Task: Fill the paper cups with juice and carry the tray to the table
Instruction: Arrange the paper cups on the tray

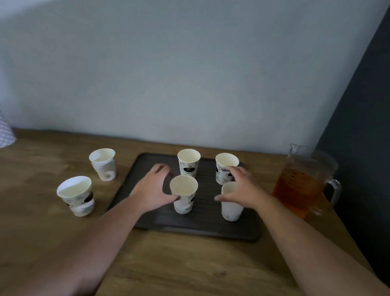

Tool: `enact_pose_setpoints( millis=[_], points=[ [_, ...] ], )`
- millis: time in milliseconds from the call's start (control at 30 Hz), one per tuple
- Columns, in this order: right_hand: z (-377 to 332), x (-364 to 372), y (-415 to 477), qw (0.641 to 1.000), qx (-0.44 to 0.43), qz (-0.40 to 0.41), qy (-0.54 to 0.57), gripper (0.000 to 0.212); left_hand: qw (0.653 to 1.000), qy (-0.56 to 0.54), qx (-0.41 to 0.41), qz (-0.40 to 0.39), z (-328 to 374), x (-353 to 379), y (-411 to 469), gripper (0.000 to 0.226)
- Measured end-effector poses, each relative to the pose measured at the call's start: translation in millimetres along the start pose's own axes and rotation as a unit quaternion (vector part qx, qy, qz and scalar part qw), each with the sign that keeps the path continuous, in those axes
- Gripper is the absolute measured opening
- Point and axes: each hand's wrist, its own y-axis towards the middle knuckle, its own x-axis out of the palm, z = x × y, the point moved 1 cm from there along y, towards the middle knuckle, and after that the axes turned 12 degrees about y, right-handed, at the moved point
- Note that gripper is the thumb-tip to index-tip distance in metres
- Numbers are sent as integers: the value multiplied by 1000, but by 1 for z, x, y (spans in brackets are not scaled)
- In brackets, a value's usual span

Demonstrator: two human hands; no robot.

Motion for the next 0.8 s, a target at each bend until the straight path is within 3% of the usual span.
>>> enact_pose_setpoints(
  millis=[367,600,733,800],
  points=[
    [-114,41,51,988,-144,-56,11,82,988,70,-111,79,-107,-84,-33,62],
    [-187,113,106,978,-182,-100,15,79,983,68,-171,-19,-188,-90,-55,97],
    [-212,157,137,976,-176,-124,20,81,988,21,-150,-36,-213,-73,-60,104],
    [-219,176,150,976,-172,-130,15,83,989,2,-143,-34,-221,-64,-60,93]
  ],
)
